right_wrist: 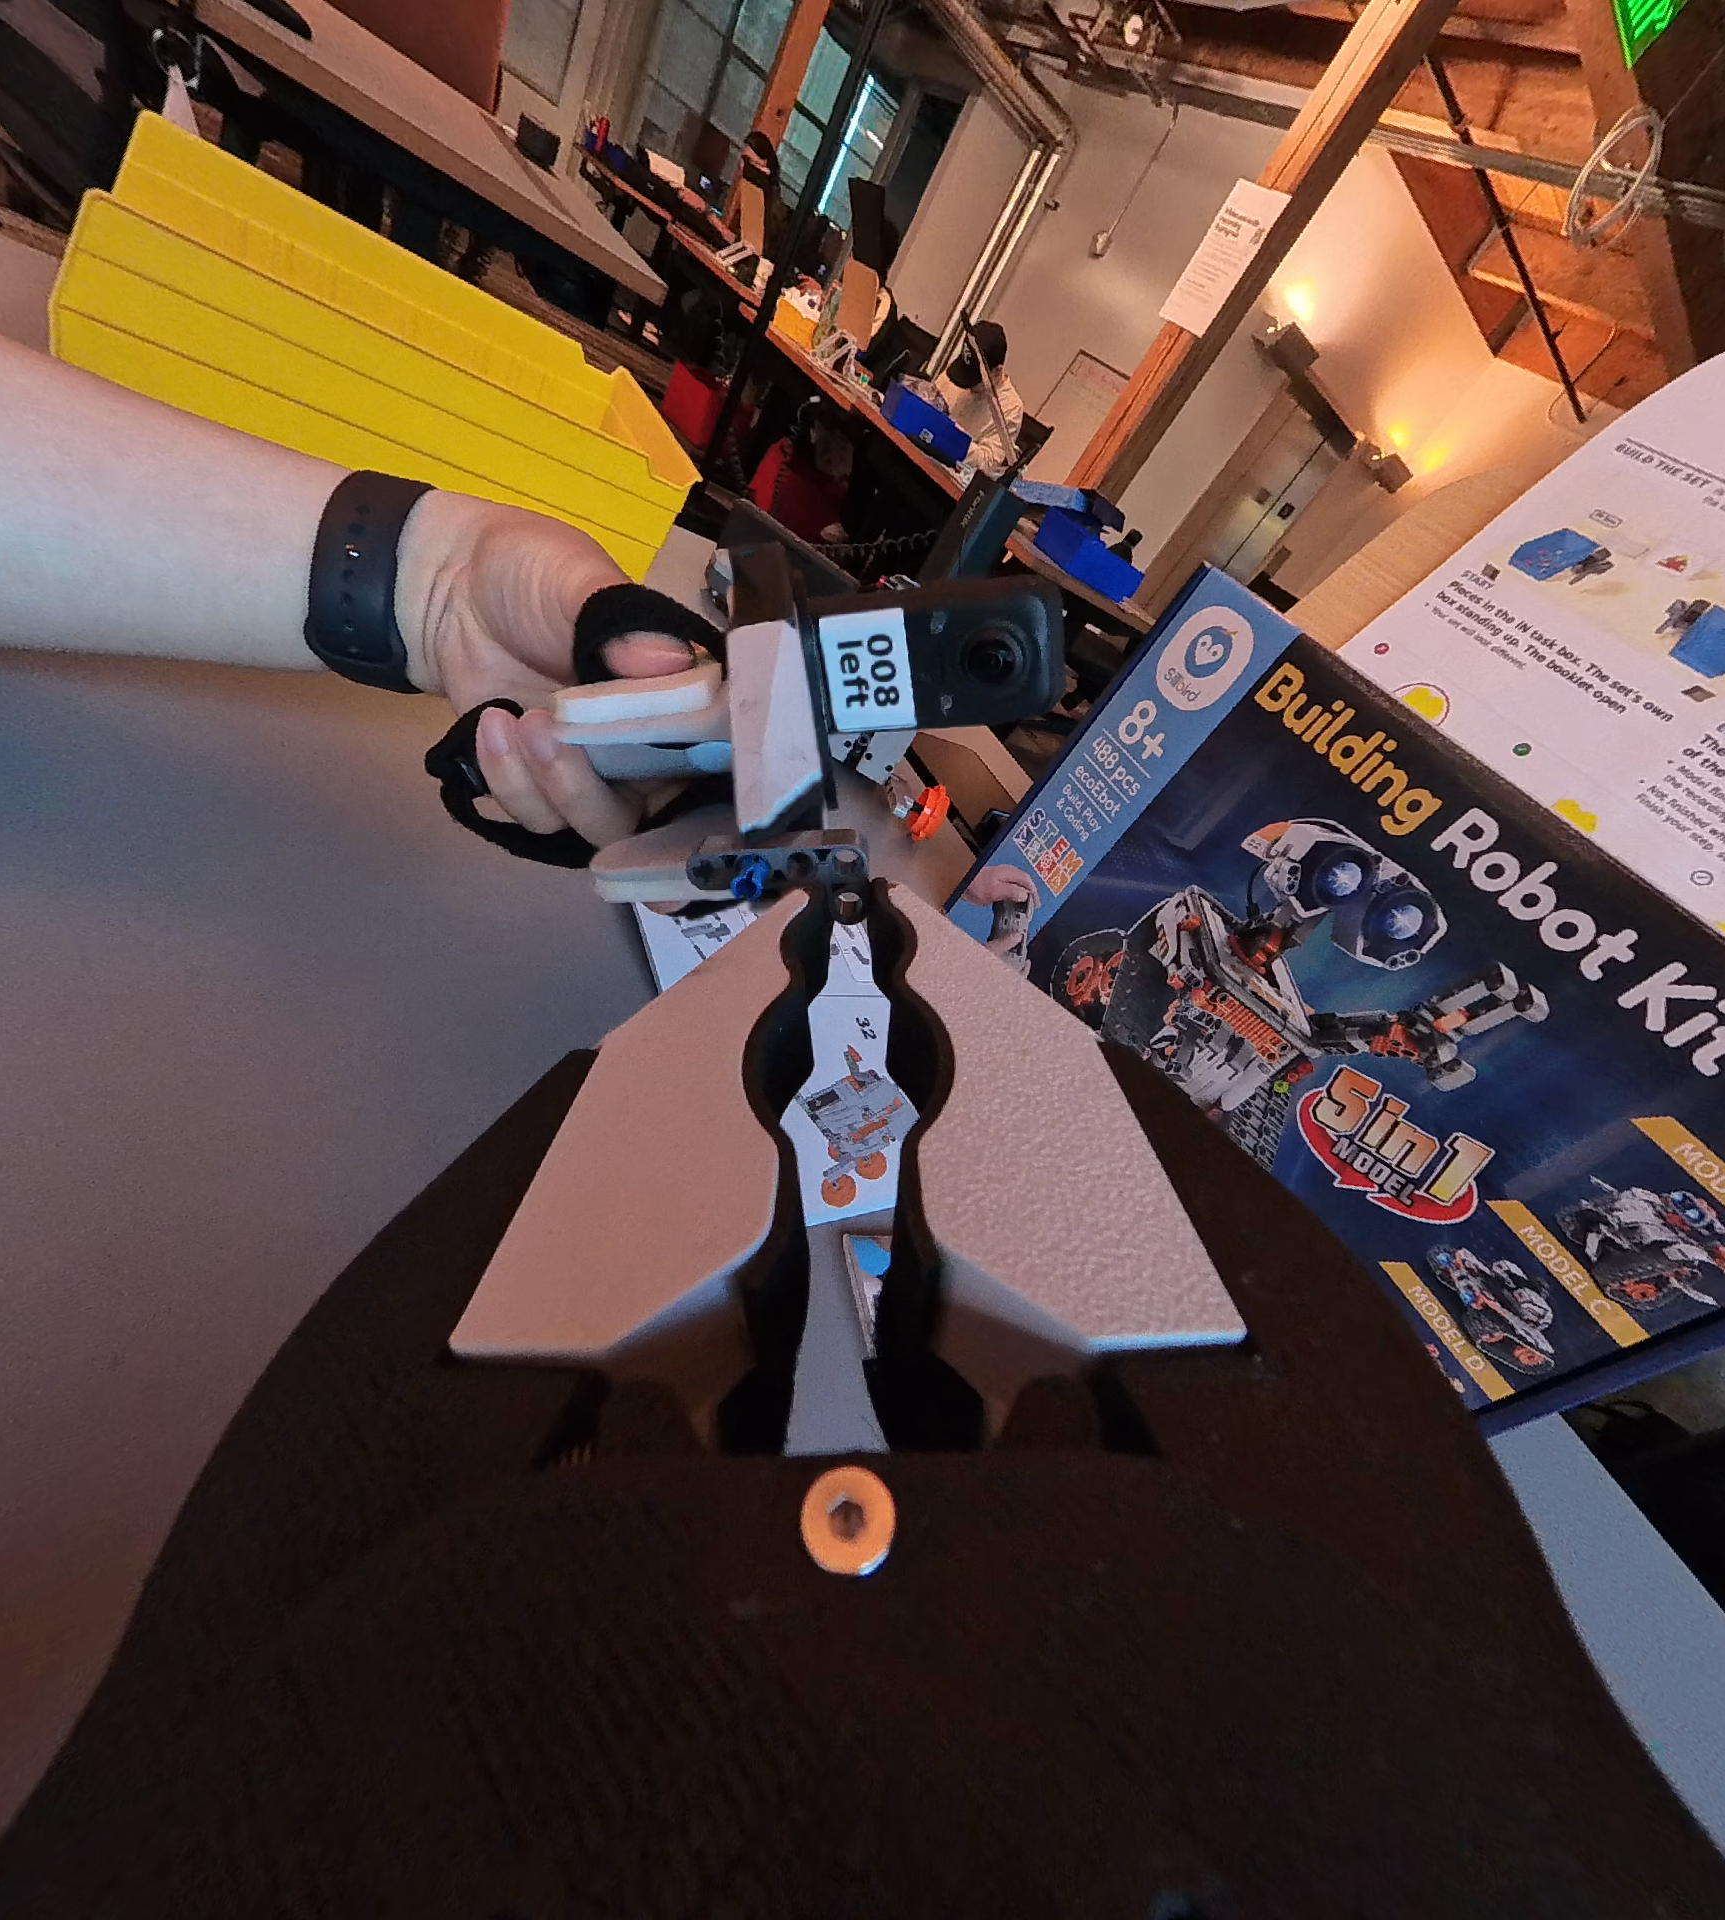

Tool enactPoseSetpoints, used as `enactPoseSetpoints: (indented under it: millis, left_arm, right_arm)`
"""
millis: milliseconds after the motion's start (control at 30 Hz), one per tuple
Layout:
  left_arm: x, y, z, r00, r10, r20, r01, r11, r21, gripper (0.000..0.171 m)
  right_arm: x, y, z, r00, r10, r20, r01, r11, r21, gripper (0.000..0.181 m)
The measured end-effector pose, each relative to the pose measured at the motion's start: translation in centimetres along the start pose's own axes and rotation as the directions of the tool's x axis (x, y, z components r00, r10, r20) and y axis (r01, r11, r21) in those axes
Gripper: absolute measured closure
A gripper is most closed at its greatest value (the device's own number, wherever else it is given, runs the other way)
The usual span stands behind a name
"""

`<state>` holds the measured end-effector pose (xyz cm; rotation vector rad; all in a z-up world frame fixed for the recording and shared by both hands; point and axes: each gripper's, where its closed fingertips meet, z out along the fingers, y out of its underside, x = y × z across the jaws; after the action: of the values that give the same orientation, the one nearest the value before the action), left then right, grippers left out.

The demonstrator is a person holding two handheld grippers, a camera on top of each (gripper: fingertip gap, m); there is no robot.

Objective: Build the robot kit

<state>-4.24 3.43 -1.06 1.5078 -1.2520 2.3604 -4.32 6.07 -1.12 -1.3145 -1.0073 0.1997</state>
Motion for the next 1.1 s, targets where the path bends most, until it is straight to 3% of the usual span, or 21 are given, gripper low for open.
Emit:
enactPoseSetpoints:
  millis: [433,467,533,600,667,767,1100]
  left_arm:
    - [-0.1,0.3,-0.2,0.999,0.032,0.02,-0.031,0.999,-0.034,0.167]
    - [0.0,0.3,-0.4,0.999,0.039,0.028,-0.038,0.999,-0.038,0.167]
    - [0.4,-0.6,-1.4,0.999,0.035,0.022,-0.035,0.999,0.014,0.167]
    - [0.6,-1.4,-2.9,0.999,0.037,0.035,-0.039,0.997,0.07,0.167]
    - [0.6,-2.0,-4.6,0.996,0.043,0.077,-0.052,0.991,0.119,0.167]
    - [1.7,-2.8,-6.4,0.994,0.07,0.081,-0.082,0.982,0.169,0.167]
    - [1.6,-2.9,-6.7,0.997,0.057,0.057,-0.066,0.981,0.184,0.167]
  right_arm:
    - [-0.3,0.1,0.3,1.0,-0.004,0.01,0.004,1.0,-0.005,0.175]
    - [-0.2,0.3,0.3,1.0,0.016,0.01,-0.016,1.0,-0.015,0.174]
    - [0.5,1.1,-0.2,0.996,0.089,0.0,-0.089,0.995,-0.036,0.155]
    - [-0.3,1.6,-0.7,0.969,0.232,0.086,-0.231,0.973,-0.025,0.146]
    - [-2.4,3.8,-0.4,0.911,0.365,0.19,-0.348,0.93,-0.118,0.129]
    - [-5.9,8.2,0.5,0.904,0.335,0.266,-0.237,0.909,-0.342,0.127]
    - [-8.4,12.2,1.6,0.857,0.393,0.334,-0.182,0.836,-0.518,0.129]
